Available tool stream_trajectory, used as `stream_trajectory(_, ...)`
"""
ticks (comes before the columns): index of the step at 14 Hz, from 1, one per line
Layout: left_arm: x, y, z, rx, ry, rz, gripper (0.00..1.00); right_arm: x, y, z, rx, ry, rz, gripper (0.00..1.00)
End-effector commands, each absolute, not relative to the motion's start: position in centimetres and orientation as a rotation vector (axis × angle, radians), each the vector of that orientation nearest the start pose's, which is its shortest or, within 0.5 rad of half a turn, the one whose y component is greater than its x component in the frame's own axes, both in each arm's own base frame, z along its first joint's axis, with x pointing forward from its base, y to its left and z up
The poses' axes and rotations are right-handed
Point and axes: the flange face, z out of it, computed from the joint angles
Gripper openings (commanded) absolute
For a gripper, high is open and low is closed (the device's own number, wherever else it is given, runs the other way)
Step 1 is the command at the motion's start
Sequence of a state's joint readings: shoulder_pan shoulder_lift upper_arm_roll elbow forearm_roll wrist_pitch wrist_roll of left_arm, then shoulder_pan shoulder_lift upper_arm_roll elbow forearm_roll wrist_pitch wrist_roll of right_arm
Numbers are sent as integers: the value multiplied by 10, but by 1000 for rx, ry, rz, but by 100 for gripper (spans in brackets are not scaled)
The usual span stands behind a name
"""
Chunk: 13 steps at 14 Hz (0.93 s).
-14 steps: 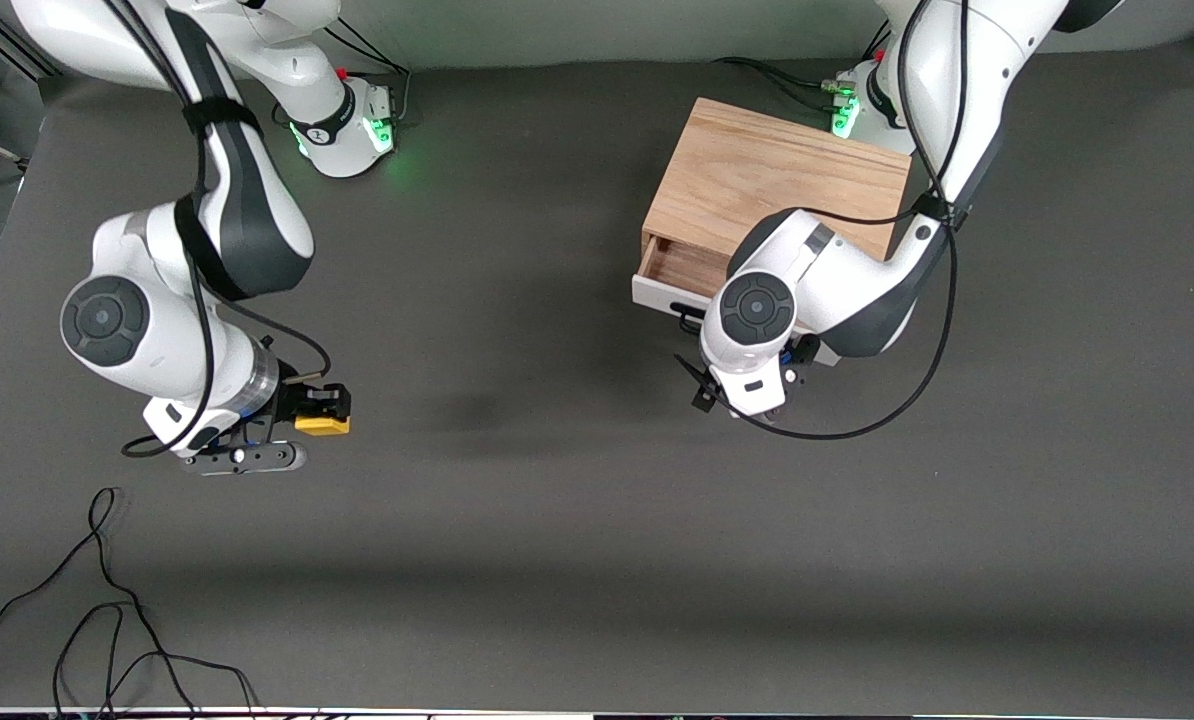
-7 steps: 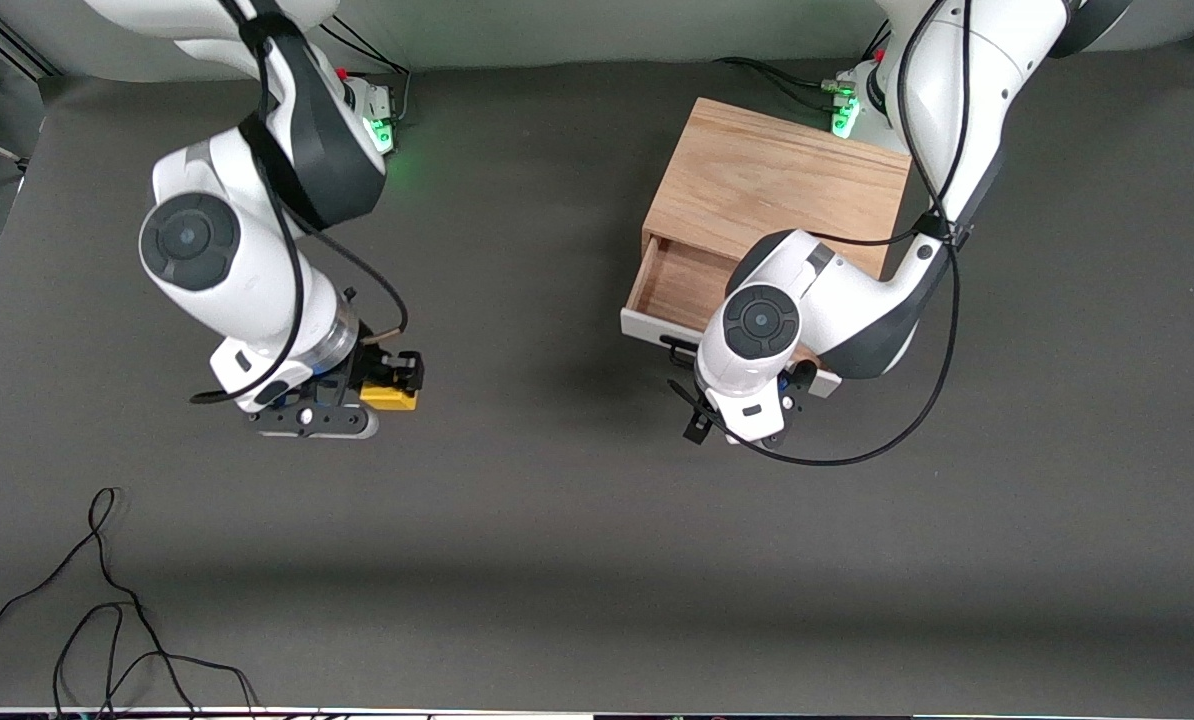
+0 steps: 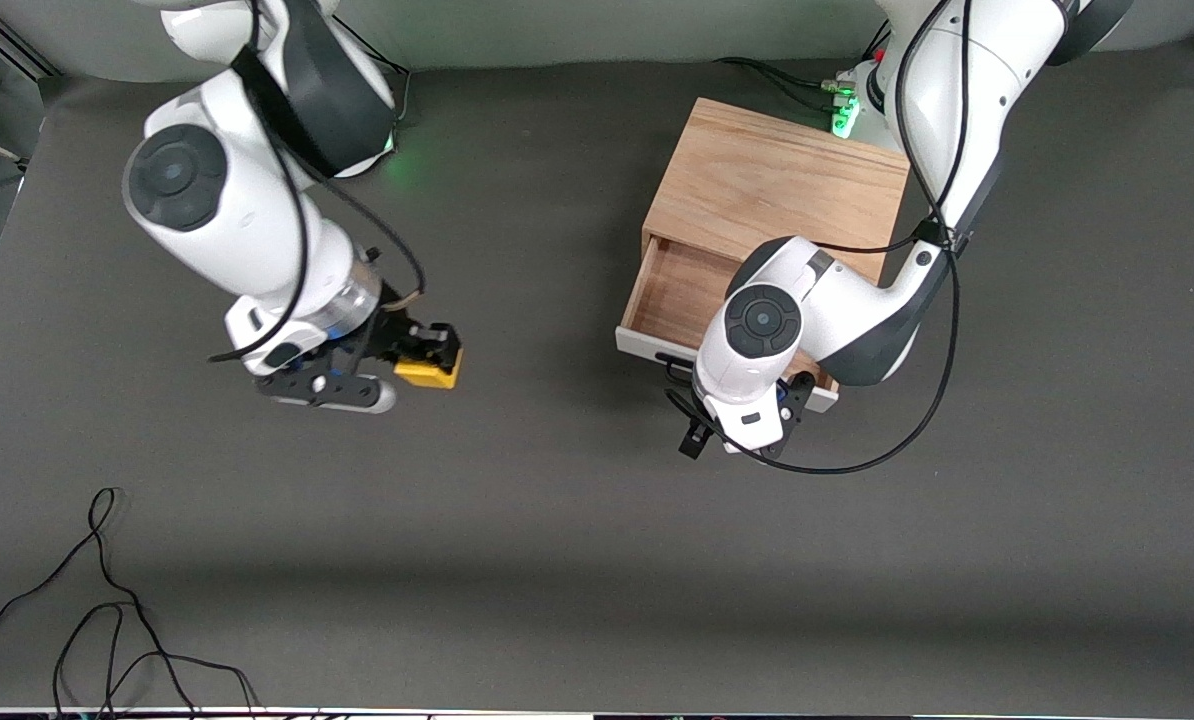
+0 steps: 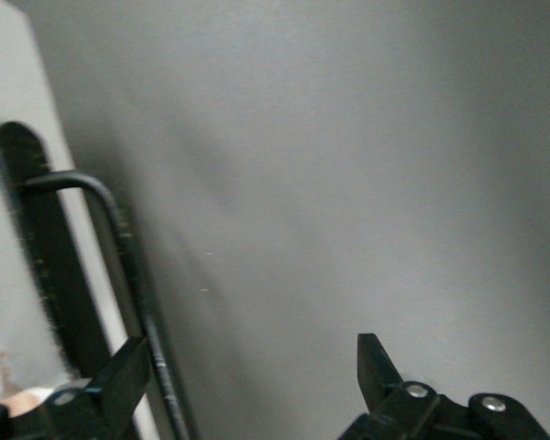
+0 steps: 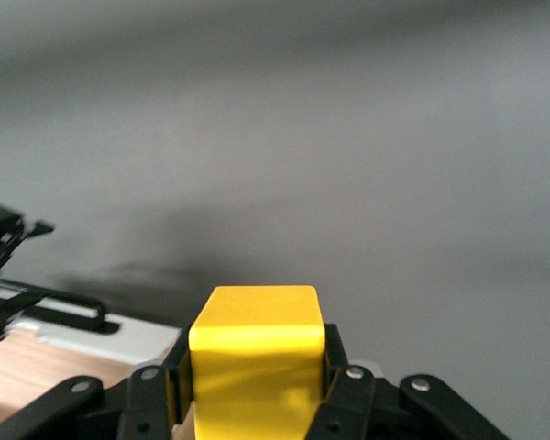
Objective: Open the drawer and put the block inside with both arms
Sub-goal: 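Carry the cube over the drawer with the right gripper while the left gripper withdraws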
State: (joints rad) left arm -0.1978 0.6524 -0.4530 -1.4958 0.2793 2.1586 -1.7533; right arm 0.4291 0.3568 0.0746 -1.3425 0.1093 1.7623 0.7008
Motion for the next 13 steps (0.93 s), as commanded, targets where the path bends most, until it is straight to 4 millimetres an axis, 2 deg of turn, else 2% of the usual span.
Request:
stream_trajectory(1, 622, -383, 333, -2827, -1635, -81, 100, 577, 375, 535, -2971, 376, 36, 27)
stream_trajectory(3, 629, -373, 348, -2836, -1618, -145, 100, 568, 401, 530, -2979, 403, 26, 27)
stream_trajectory(4, 643, -356, 366, -2843, -1604, -215, 100, 560, 415, 528, -2980, 417, 30, 27)
stream_trajectory(5, 658, -332, 385, -2852, -1599, -235, 100, 549, 431, 528, -2976, 431, 30, 27)
stream_trajectory(9, 685, -235, 435, -2938, -1415, -129, 100, 510, 491, 526, -2964, 499, 21, 27)
stream_trajectory(10, 689, -205, 445, -2971, -1347, -82, 100, 507, 506, 516, -2961, 506, 27, 27)
stream_trajectory(11, 690, -177, 455, -3004, -1272, -48, 100, 498, 530, 506, -2949, 481, 10, 27)
stream_trajectory(13, 687, -124, 471, -3055, -1075, 28, 100, 490, 571, 474, -2911, 511, -42, 27)
